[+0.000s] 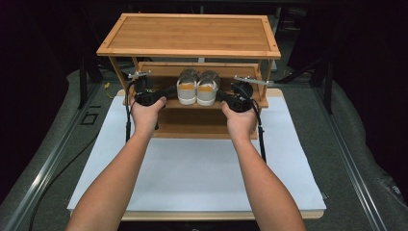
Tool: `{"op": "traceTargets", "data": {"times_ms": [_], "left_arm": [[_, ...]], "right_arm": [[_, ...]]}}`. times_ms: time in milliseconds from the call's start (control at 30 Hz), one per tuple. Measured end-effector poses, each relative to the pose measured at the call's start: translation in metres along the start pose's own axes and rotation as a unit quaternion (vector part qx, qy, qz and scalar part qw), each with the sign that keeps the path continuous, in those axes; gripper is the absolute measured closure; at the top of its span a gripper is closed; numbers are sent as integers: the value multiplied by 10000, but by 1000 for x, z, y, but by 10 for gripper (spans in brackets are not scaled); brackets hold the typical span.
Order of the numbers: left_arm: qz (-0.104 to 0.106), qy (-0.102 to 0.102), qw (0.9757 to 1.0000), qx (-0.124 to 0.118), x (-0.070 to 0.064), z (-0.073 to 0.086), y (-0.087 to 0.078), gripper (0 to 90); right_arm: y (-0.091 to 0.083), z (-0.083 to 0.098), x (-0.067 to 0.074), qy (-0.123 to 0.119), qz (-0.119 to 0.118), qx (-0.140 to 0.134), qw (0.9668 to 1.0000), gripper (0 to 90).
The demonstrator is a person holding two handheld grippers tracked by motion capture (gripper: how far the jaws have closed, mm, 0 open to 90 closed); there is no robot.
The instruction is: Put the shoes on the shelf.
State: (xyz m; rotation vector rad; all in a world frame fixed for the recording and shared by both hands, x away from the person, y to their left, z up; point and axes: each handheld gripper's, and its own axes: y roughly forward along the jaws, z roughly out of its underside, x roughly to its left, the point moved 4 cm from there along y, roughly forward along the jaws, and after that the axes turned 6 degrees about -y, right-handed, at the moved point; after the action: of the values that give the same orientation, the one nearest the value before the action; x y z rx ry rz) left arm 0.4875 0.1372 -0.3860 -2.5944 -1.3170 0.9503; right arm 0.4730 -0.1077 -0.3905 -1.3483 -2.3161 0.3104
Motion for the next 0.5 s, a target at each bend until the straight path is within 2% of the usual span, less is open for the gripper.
{"op": "traceTargets", "data": {"times_ms": [33,67,233,333,367,400,433,500], "left_arm": [[-18,20,10000,-38,-2,0,-3,895],[-16,55,10000,-40,-4,1,-6,895],[-23,101,9999,11,-11,8,-12,896],[-21,44,10000,57,-12,11,-7,895],[-24,76,9999,76,-11,12,-6,895],[-39,56,10000,47,-12,12,-6,896],[-60,86,9999,34,-11,11,-5,897],[-19,19,10000,34,-9,10,-3,897]], "right_arm": [[-3,0,1,-43,64,-39,10000,900],[-5,0,2,-63,7,-127,9999,900],[-17,1,9,-67,-97,-194,9997,900],[-15,4,13,-111,-102,-162,9998,900],[-14,5,13,-96,-75,-64,9999,900],[-12,5,15,-69,-156,-89,9998,900],[-12,5,15,-73,-120,-128,9998,900],[-9,4,15,-86,-100,-170,9998,900]]}}
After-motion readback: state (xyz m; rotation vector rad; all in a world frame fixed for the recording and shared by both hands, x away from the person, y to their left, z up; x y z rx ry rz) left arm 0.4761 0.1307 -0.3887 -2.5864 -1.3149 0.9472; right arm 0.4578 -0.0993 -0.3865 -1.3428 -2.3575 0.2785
